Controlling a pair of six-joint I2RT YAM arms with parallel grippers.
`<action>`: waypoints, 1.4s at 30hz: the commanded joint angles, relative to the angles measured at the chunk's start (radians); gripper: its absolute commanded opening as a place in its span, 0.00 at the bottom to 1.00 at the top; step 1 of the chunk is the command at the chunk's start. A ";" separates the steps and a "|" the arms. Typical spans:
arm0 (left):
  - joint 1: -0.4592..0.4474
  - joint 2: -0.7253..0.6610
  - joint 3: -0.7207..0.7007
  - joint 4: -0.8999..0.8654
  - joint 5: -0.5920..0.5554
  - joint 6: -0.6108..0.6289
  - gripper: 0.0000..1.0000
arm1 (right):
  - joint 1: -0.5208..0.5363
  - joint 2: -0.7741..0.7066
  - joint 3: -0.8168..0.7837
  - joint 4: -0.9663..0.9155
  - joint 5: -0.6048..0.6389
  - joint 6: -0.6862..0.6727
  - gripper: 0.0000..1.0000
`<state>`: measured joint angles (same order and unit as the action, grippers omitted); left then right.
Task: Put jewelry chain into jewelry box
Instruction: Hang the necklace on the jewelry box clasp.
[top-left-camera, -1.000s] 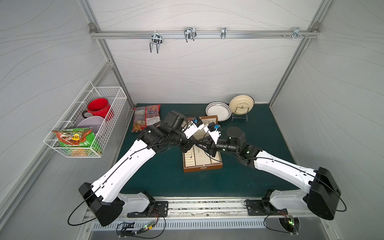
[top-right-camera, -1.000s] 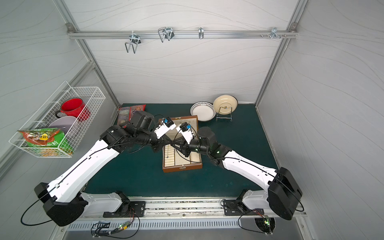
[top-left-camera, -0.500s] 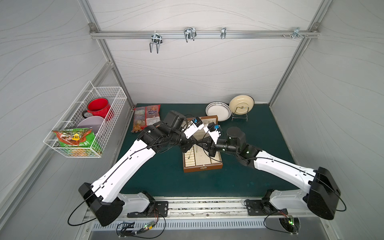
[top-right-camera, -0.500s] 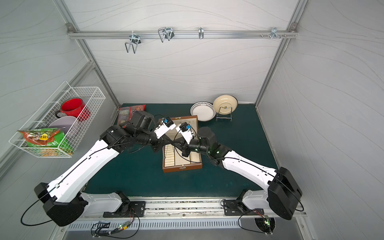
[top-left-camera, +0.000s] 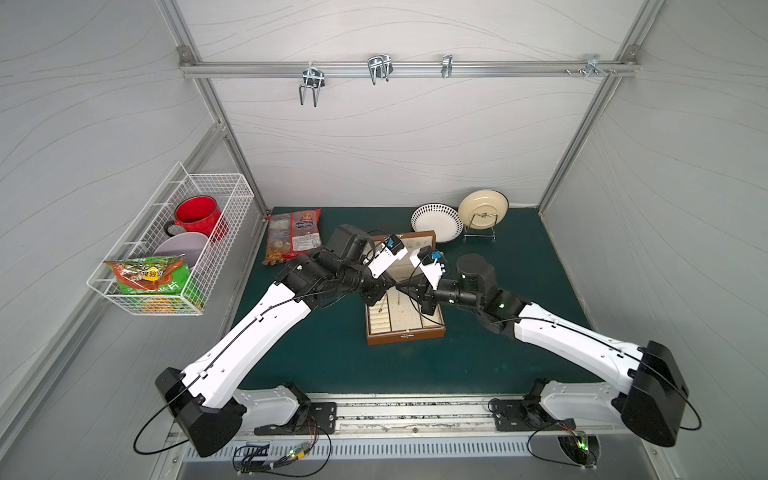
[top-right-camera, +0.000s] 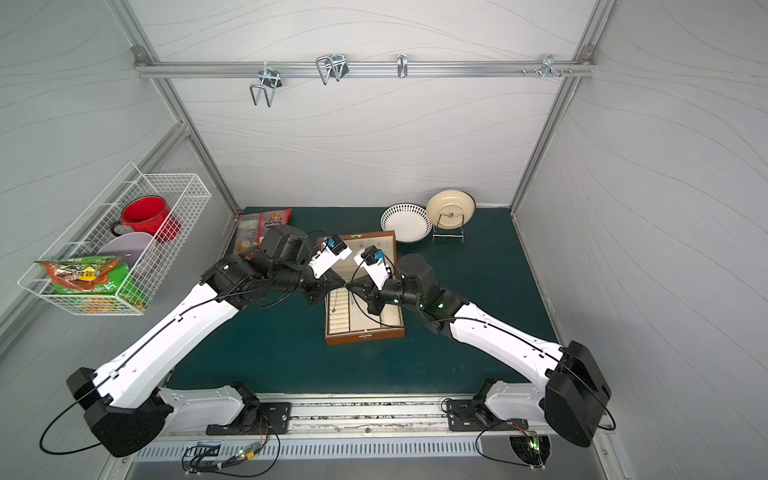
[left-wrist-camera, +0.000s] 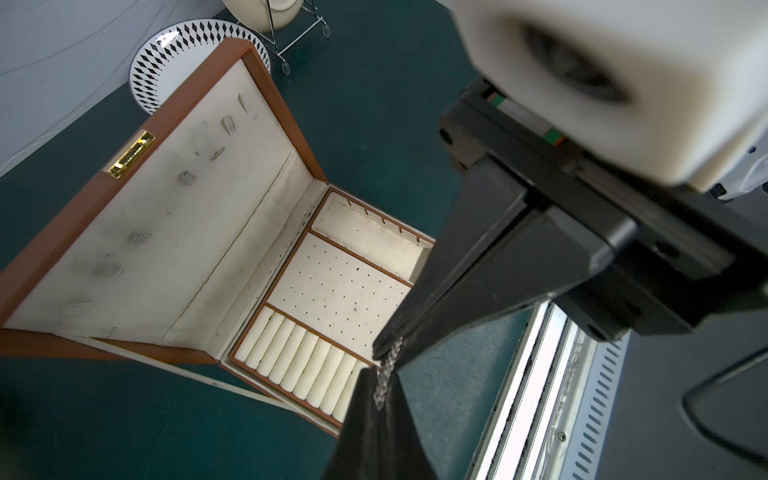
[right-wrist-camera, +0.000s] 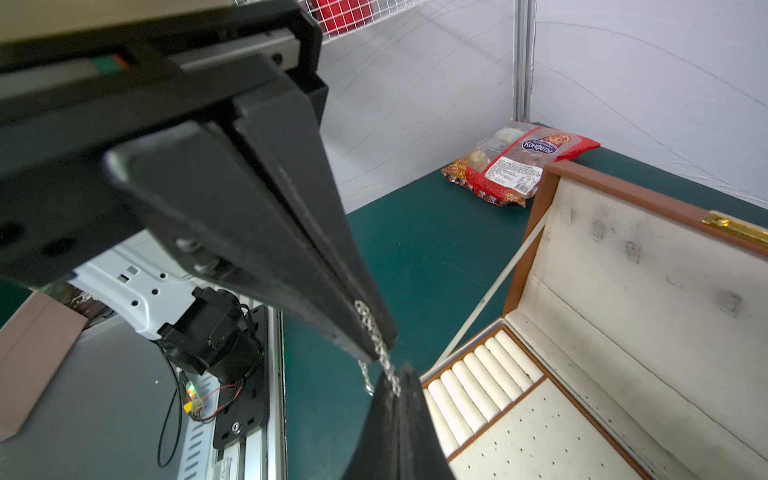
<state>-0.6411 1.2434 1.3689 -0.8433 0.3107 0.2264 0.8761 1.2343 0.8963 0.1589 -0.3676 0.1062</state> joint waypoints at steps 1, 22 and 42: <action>0.005 -0.034 -0.020 0.116 0.016 -0.042 0.00 | 0.004 -0.040 0.047 -0.094 0.022 -0.031 0.00; 0.005 -0.065 -0.178 0.394 0.059 -0.122 0.00 | 0.004 -0.048 0.197 -0.378 0.087 -0.098 0.00; 0.005 -0.013 -0.283 0.620 0.080 -0.184 0.18 | -0.019 -0.046 0.275 -0.491 0.154 -0.128 0.00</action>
<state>-0.6415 1.2160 1.0885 -0.3183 0.3630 0.0662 0.8635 1.2095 1.1473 -0.2905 -0.2310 -0.0048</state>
